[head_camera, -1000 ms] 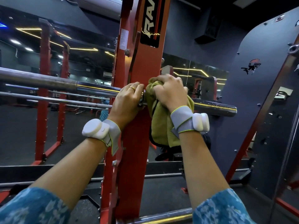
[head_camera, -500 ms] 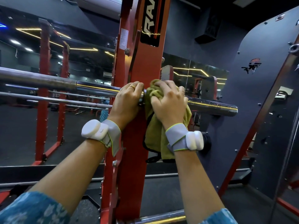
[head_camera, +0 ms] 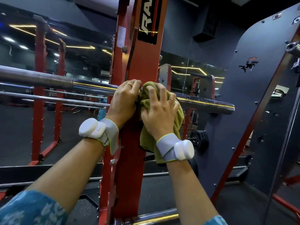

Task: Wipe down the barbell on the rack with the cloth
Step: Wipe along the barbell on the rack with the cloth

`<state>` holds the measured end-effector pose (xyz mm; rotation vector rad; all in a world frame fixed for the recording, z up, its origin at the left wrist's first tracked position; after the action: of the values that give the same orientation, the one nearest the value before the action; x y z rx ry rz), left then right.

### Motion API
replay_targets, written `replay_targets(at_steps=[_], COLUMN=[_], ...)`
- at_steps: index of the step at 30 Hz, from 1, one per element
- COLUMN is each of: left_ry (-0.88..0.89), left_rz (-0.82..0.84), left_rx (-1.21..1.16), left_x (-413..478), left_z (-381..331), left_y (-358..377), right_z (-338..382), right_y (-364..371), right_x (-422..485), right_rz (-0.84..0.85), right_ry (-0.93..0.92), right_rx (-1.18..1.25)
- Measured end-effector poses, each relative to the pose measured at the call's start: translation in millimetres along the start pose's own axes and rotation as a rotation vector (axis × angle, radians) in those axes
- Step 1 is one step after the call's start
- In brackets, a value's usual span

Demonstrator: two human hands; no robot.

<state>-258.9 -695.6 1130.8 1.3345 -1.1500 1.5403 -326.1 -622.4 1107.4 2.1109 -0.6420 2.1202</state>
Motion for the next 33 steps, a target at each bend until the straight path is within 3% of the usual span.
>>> replay_targets(at_steps=[9, 15, 17, 25, 33], left_ry=[-0.045, -0.017, -0.017, -0.06, -0.072], left_rz=[0.077, -0.006, 0.007, 0.082, 0.07], left_rx=[0.015, 0.004, 0.001, 0.007, 0.007], left_x=[-0.1, -0.5, -0.6, -1.2, -1.7], left_z=[1.9, -0.9, -0.3, 1.4, 3.9], left_y=[4.8, -0.2, 0.9, 3.0, 4.0], right_z=[-46.1, -0.3, -6.6, -60.5, -26.7], right_y=[-4.0, 10.1, 9.9, -3.8, 3.5], right_x=[-11.1, -18.6, -19.3, -24.8, -26.0], right_rz=[-0.042, -0.005, -0.016, -0.11, -0.112], right_ry=[0.343, 0.03, 0.013, 0.398, 0.051], right_rx=[0.125, 0.066, 0.071, 0.163, 0.024])
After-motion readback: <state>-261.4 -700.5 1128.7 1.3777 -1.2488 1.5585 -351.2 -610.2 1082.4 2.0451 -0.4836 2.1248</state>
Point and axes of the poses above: each hand's wrist, its own x-axis towards the middle knuckle, its own y-axis out of the palm, z = x × y, the point moved 8 cm from there along x, towards the middle knuckle, and after that the axes turned 5 degrees about -y, right-handed, at the moved point
